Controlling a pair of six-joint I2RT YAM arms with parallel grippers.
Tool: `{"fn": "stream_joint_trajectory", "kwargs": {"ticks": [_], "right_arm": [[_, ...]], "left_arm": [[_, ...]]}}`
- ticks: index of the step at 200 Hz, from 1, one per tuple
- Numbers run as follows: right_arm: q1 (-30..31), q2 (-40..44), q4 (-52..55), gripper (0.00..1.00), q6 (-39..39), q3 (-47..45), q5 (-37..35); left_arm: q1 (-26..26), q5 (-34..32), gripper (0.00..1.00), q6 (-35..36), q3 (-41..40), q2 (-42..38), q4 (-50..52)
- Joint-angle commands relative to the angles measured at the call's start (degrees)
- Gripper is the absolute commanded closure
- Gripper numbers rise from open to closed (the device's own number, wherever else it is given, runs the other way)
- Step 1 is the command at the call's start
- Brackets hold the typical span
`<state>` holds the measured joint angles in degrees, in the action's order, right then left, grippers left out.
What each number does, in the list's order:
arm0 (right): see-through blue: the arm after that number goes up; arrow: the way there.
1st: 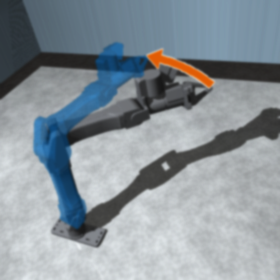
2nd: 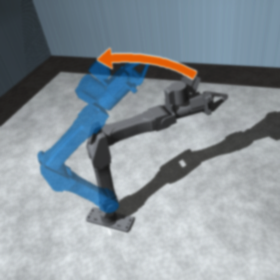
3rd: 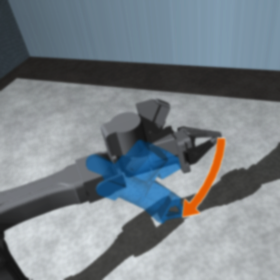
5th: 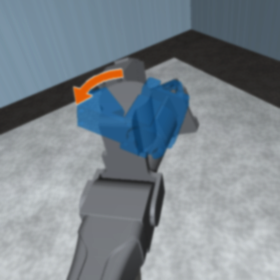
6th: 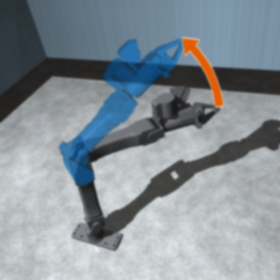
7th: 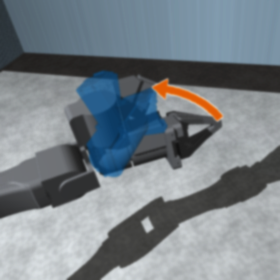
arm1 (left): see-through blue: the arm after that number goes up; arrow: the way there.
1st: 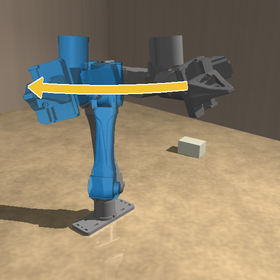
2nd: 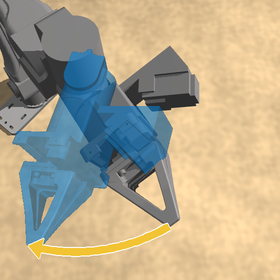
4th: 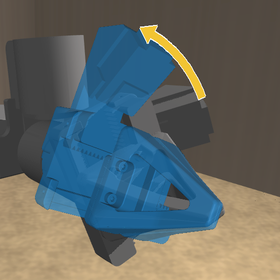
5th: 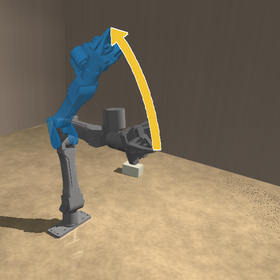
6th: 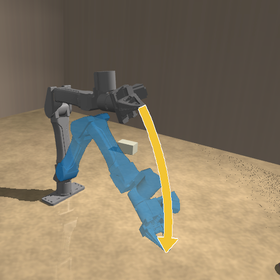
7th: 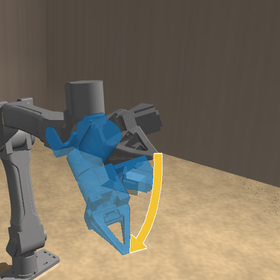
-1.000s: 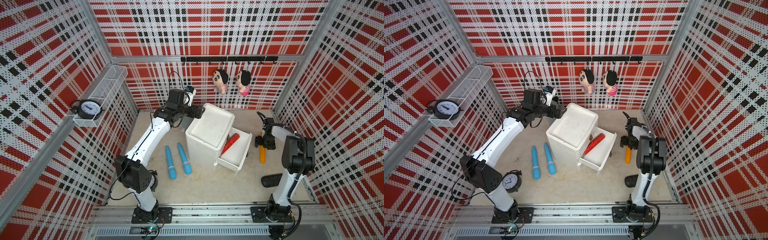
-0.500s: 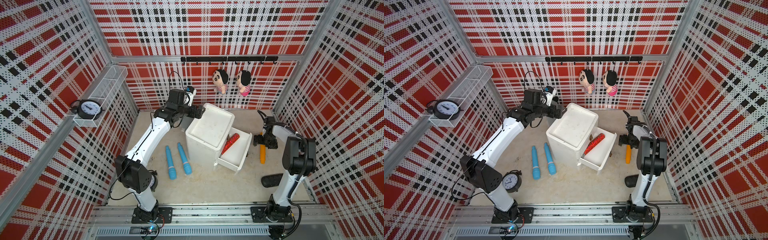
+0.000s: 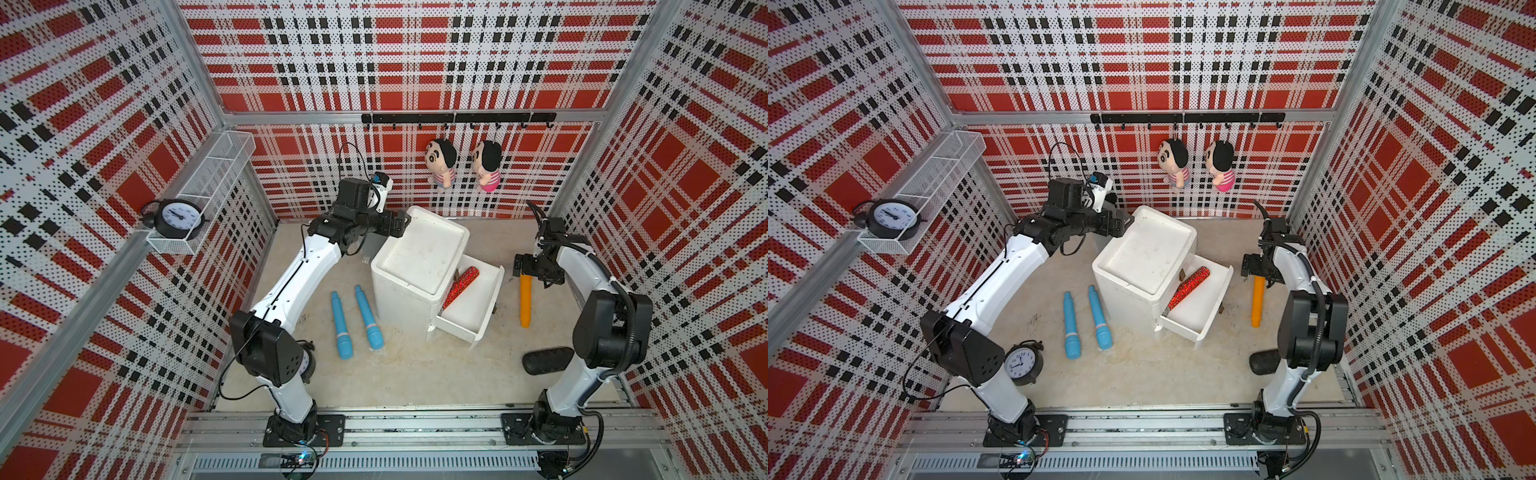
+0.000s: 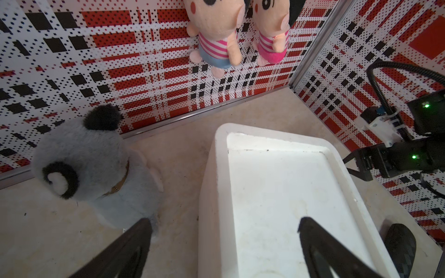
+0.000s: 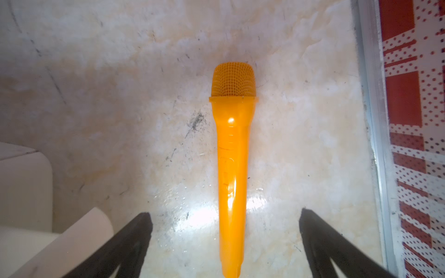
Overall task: Take the microphone out of the drawer
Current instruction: Pick up the microphone from the drawer.
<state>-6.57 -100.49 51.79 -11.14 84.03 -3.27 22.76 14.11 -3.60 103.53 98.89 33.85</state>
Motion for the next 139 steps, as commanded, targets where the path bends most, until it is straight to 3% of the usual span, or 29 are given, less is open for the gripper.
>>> {"fn": "stream_joint_trajectory", "kwargs": {"ticks": [1, 45, 79, 139], "right_arm": [[-0.6, 4.3, 2.0, 0.0, -0.2, 2.0, 1.4], [-0.6, 11.9, 2.2, 0.0, -0.3, 3.4, 4.9], [-0.3, 15.7, 3.8, 0.0, -1.5, 4.4, 11.8], [10.7, 20.9, 5.1, 0.01, -8.2, 3.7, 11.4]], "left_arm": [[0.5, -0.4, 0.02, 0.1, -0.5, 0.3, -1.2], [0.6, -0.4, 0.02, 0.1, -0.6, 0.3, -1.2], [0.7, -0.4, 0.02, 0.2, -0.7, 0.2, -1.2], [0.7, 0.1, 0.02, 0.0, -0.8, 0.5, -1.3]]}}
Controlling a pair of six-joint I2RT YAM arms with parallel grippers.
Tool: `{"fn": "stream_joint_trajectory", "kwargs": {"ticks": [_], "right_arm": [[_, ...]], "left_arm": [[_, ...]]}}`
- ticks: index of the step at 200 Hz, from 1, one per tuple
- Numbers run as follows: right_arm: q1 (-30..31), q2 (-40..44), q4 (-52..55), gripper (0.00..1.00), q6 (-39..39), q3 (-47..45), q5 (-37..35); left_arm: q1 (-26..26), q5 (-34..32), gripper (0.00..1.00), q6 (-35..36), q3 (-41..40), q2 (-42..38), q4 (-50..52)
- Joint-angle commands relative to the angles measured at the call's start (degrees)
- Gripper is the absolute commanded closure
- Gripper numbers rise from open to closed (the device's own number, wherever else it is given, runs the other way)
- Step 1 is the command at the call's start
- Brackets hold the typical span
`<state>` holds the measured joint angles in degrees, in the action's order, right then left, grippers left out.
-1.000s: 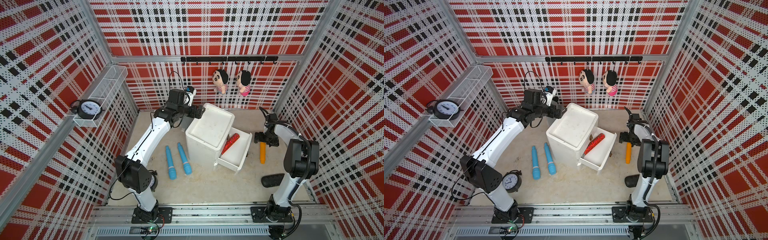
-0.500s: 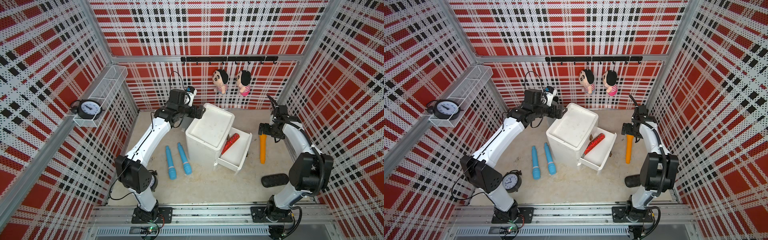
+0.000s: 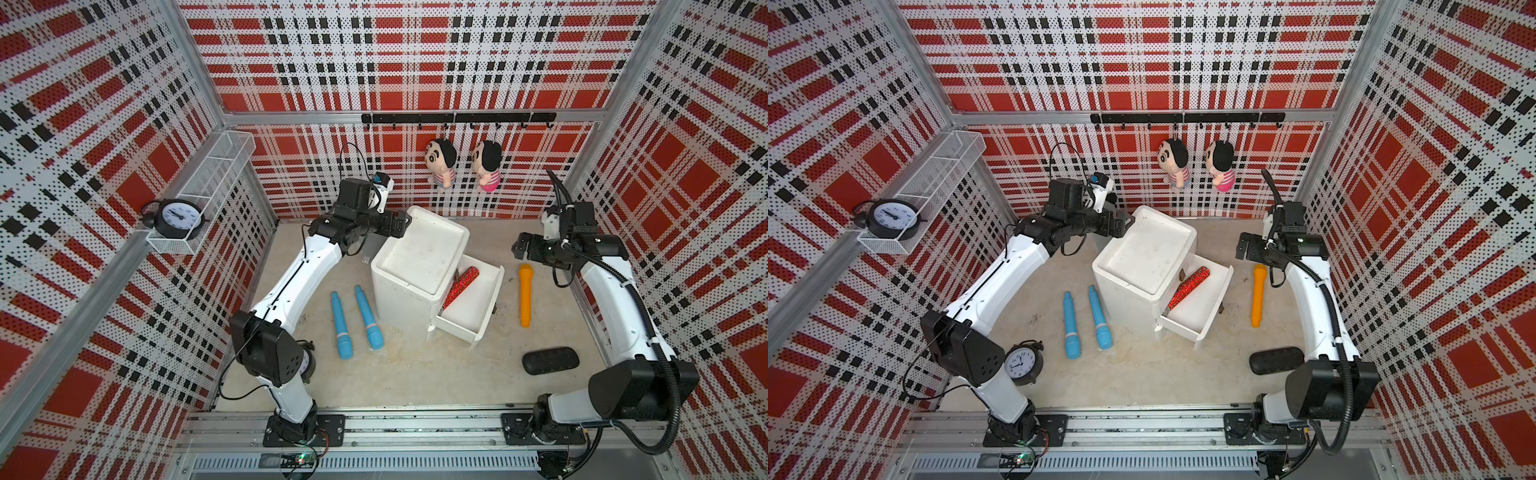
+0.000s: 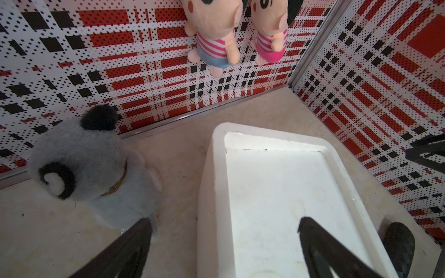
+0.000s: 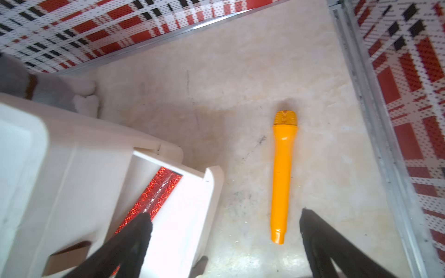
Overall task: Take the microphone out of the drawer
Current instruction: Pick up the microphone from the drawer.
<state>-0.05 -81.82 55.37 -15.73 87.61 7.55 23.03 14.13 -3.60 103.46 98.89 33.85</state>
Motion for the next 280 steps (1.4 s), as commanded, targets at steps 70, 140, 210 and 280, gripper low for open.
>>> {"fn": "stream_joint_trajectory", "kwargs": {"ticks": [70, 140, 210, 280], "right_arm": [[13.2, 5.5, -6.7, 0.22, -15.5, -9.2, -0.9], [21.1, -0.4, -10.1, 0.34, -26.7, -12.4, -6.6], [21.2, -3.8, -16.2, 0.34, -30.0, -16.7, -7.2], [21.3, -6.5, -21.7, 0.35, -32.3, -19.0, -6.5]], "left_arm": [[0.7, 0.0, 0.02, 0.1, -1.3, 0.0, -1.4], [0.9, 0.4, 0.02, -0.1, -1.6, 0.0, -1.5], [0.8, 0.2, 0.02, 0.0, -1.8, -0.2, -1.7], [0.7, 0.2, 0.02, 0.1, -1.9, -0.4, -1.8]]}}
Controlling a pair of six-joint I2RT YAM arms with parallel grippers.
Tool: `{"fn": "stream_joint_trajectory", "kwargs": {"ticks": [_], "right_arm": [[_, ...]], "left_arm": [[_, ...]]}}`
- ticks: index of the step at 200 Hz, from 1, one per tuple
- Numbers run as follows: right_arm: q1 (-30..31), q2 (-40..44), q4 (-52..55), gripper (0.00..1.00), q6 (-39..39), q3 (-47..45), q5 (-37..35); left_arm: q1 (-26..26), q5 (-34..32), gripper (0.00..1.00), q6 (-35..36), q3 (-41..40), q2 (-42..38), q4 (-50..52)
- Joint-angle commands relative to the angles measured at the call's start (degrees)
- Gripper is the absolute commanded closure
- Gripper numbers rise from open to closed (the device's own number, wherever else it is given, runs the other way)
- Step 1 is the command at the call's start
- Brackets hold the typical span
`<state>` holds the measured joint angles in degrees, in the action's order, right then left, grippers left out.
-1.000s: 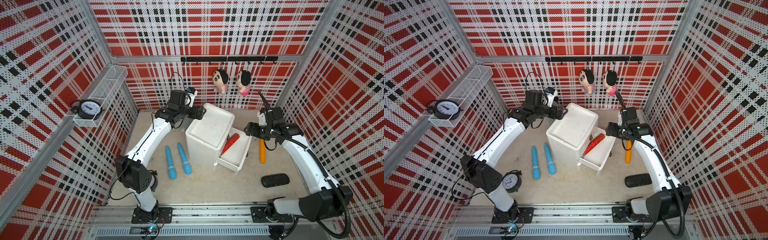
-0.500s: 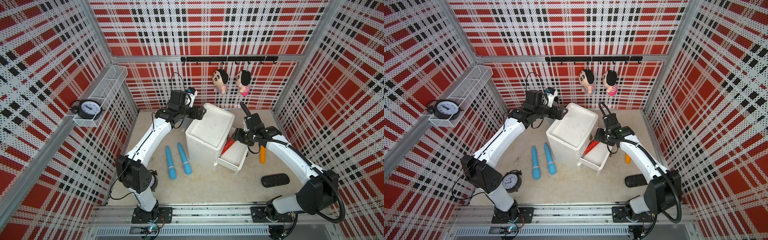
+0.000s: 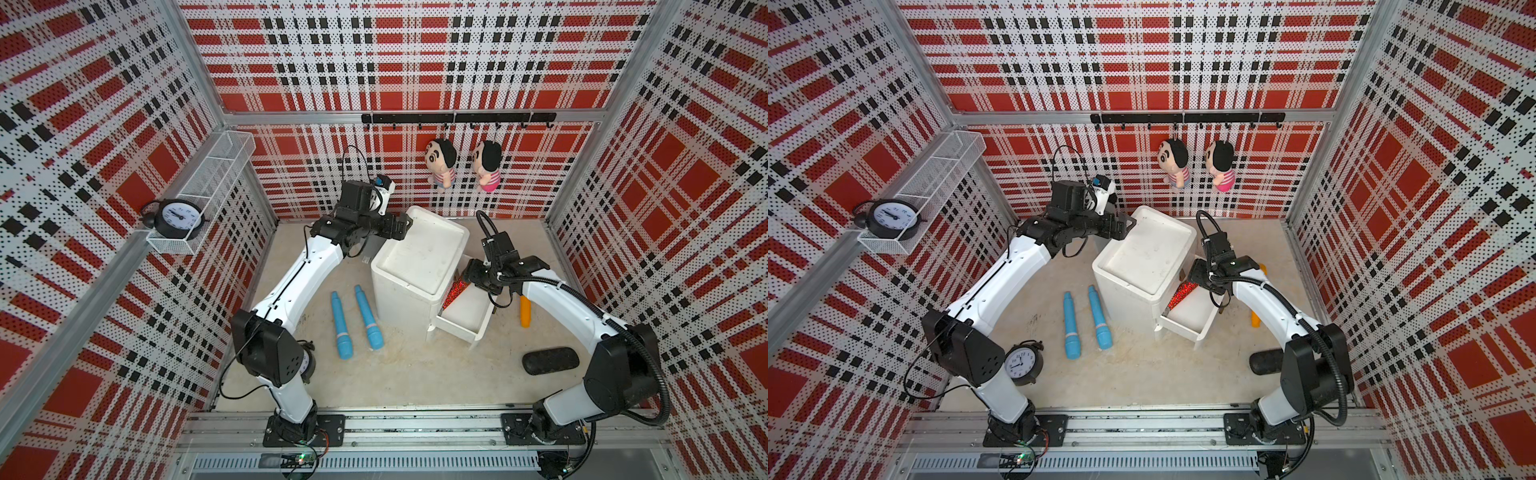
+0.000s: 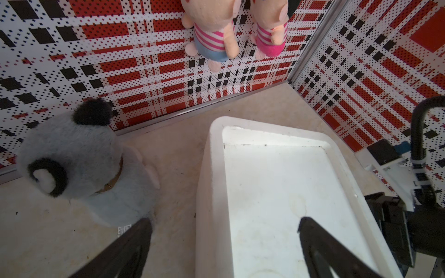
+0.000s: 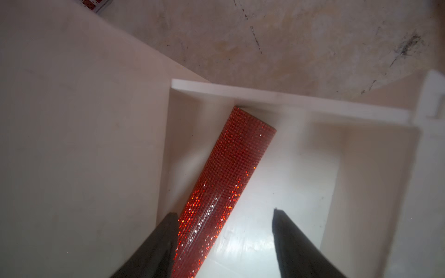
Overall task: Take the microphone out of the drawer
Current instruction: Pick up the microphone from the drawer.
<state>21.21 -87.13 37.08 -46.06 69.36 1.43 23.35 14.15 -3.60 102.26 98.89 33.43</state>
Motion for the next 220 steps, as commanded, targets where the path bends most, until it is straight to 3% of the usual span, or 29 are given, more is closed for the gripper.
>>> {"fn": "stream_joint_trajectory", "kwargs": {"ticks": [1, 173, 220], "right_arm": [[0.0, -1.3, -3.4, 0.35, -2.0, -0.7, -0.4], [4.0, -5.2, -5.6, 0.37, -6.5, -2.2, -4.3], [4.4, -4.2, -7.6, 0.45, -8.8, -4.5, -4.7]], "left_arm": [[0.4, 0.2, 0.02, 0.1, -0.7, -0.4, -1.4], [-0.2, 0.7, 0.02, 0.0, -1.1, -1.0, -1.5], [-0.3, 0.8, 0.02, 0.0, -1.2, -1.2, -1.7]]}}
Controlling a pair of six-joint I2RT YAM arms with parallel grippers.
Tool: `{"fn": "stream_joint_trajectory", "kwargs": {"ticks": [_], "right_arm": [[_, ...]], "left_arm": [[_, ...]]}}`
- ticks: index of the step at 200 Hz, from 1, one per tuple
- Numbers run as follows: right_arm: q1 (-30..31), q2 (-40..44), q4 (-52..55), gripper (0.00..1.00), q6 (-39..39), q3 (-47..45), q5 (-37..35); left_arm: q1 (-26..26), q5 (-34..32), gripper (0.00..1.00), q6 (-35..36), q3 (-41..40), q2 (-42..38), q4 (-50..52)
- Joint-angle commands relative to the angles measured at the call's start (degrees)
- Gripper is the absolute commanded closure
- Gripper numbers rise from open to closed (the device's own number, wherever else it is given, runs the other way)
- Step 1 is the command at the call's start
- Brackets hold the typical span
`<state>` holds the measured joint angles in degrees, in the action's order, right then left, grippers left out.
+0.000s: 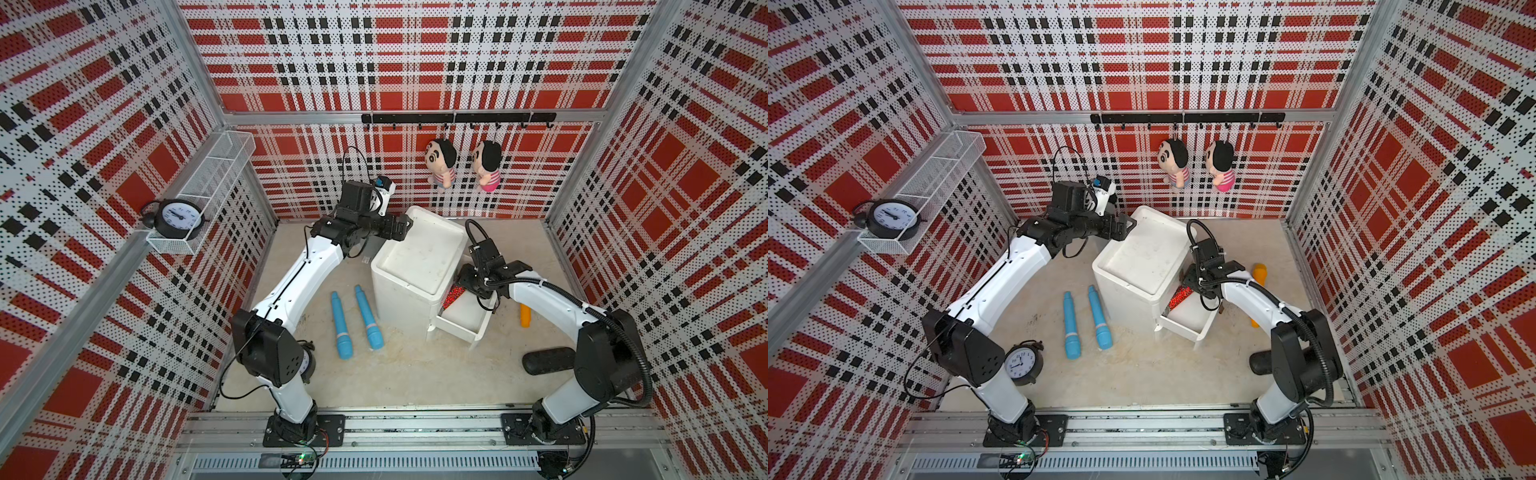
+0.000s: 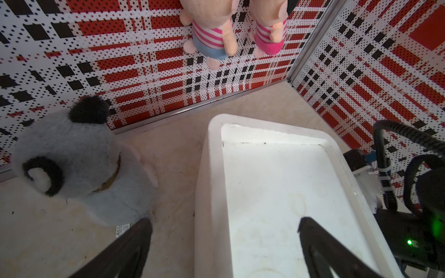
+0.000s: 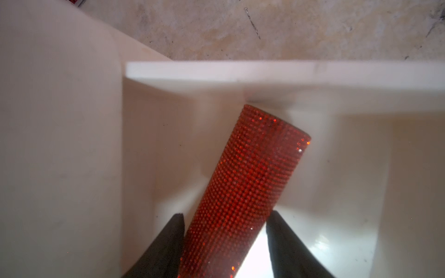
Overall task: Take the microphone out of the drawer
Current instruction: Pick up the microphone from the drawer.
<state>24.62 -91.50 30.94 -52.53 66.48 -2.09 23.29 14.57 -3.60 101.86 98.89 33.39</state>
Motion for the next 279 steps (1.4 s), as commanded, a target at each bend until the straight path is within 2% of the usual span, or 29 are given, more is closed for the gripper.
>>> {"fn": "stream_joint_trajectory", "kwargs": {"ticks": [1, 44, 85, 126, 156, 204, 279], "right_arm": [[1.0, 0.2, -1.5, 0.45, -2.3, -1.7, -1.2], [1.1, 1.3, -1.3, 0.47, -2.6, -2.5, -2.1], [1.1, 0.3, -2.9, 0.42, -3.7, -3.3, -1.4], [1.6, 0.9, -4.5, 0.44, -6.0, -5.1, -2.4], [1.5, 2.9, -5.5, 0.59, -8.1, -7.0, -3.6], [1.5, 7.3, -5.6, 0.68, -9.8, -8.6, -7.0], [1.7, 10.9, -6.3, 0.93, -10.5, -9.2, -9.4]], "left_arm": [[-0.2, 0.3, 0.02, 0.0, -0.8, -1.2, -1.7], [-0.2, 0.7, 0.02, -0.1, -0.7, -0.9, -1.7], [-0.2, 0.5, 0.02, -0.2, -0.7, -0.9, -1.7], [-0.2, 0.4, 0.02, -0.1, -0.7, -1.0, -1.7], [-0.2, 0.6, 0.02, -0.2, -0.7, -0.9, -1.7], [-0.2, 0.7, 0.02, -0.3, -0.7, -0.8, -1.8], [-0.2, 1.0, 0.02, -0.5, -0.5, -0.5, -1.9]]}}
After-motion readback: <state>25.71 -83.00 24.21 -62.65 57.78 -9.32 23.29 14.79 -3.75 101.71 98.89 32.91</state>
